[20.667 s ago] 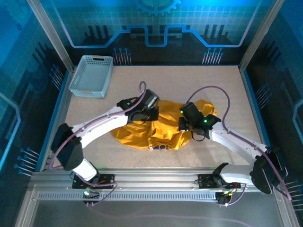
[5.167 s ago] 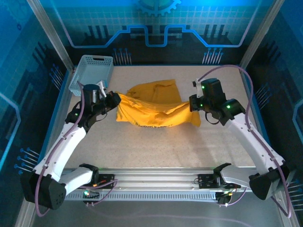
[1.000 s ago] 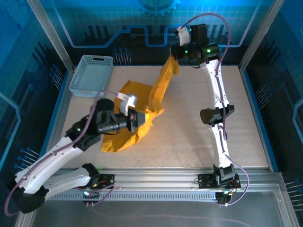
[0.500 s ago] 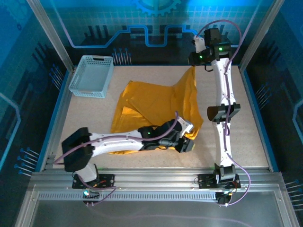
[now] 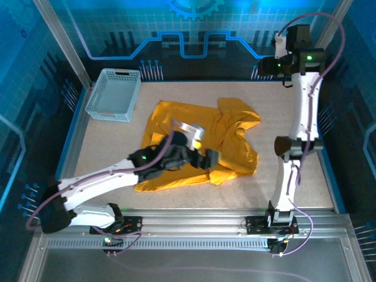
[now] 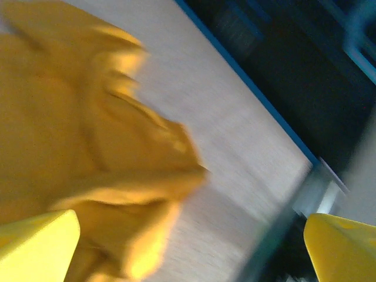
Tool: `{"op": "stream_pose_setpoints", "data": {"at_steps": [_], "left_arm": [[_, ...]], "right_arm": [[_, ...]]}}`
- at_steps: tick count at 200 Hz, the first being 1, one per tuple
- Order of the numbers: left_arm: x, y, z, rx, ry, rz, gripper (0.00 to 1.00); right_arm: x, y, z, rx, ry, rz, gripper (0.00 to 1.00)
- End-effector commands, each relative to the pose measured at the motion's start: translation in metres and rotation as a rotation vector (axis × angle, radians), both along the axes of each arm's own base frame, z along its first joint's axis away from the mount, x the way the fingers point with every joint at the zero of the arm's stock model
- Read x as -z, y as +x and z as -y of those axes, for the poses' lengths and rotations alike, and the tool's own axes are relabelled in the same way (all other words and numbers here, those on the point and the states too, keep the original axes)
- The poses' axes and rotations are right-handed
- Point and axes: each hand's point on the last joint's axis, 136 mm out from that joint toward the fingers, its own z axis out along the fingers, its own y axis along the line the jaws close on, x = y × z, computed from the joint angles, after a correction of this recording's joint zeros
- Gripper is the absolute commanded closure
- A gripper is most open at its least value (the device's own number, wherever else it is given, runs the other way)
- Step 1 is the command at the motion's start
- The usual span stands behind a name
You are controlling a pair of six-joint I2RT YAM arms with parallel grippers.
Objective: Fold the inside-out t-shirt
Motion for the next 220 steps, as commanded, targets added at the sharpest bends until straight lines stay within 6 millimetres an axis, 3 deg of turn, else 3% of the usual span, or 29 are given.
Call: {"op": "stream_pose_setpoints", "data": {"at_steps": [1,14,30,49,66,95,122,142,171,220], "left_arm": [[0.049,0.029,-0.097,-0.335,0.172,-0.123,0.01],[0.064,0.035,-0.145,-0.485,0.202,-0.187,0.01],[0.087,0.035,-0.192,-0.622,0.225,-0.267,0.01],[0.116,0.03,-0.231,-0.742,0.257,-0.384,0.02],[0.139,0.021,-0.252,-0.814,0.295,-0.478,0.02],[0.175,-0.003,-0.255,-0.813,0.309,-0.596,0.06],[0.204,-0.019,-0.257,-0.826,0.331,-0.681,0.1],[0.223,-0.026,-0.254,-0.829,0.325,-0.737,0.11],[0.236,-0.028,-0.255,-0.841,0.333,-0.764,0.19],[0.247,-0.025,-0.257,-0.864,0.33,-0.778,0.33]], "right_arm": [[-0.049,-0.05,-0.004,0.012,-0.025,0.132,0.24],[-0.052,-0.074,-0.002,0.02,0.008,0.217,0.18],[-0.034,-0.104,-0.006,0.027,0.083,0.247,0.16],[0.007,-0.126,-0.015,0.066,0.199,0.191,0.17],[0.065,-0.143,-0.019,0.112,0.249,0.08,0.17],[0.178,-0.182,-0.002,0.265,0.225,-0.185,0.17],[0.245,-0.211,-0.005,0.308,0.272,-0.337,0.18],[0.274,-0.22,-0.009,0.331,0.297,-0.411,0.19],[0.305,-0.217,-0.011,0.355,0.331,-0.477,0.25],[0.328,-0.193,-0.012,0.366,0.362,-0.519,0.44]]}}
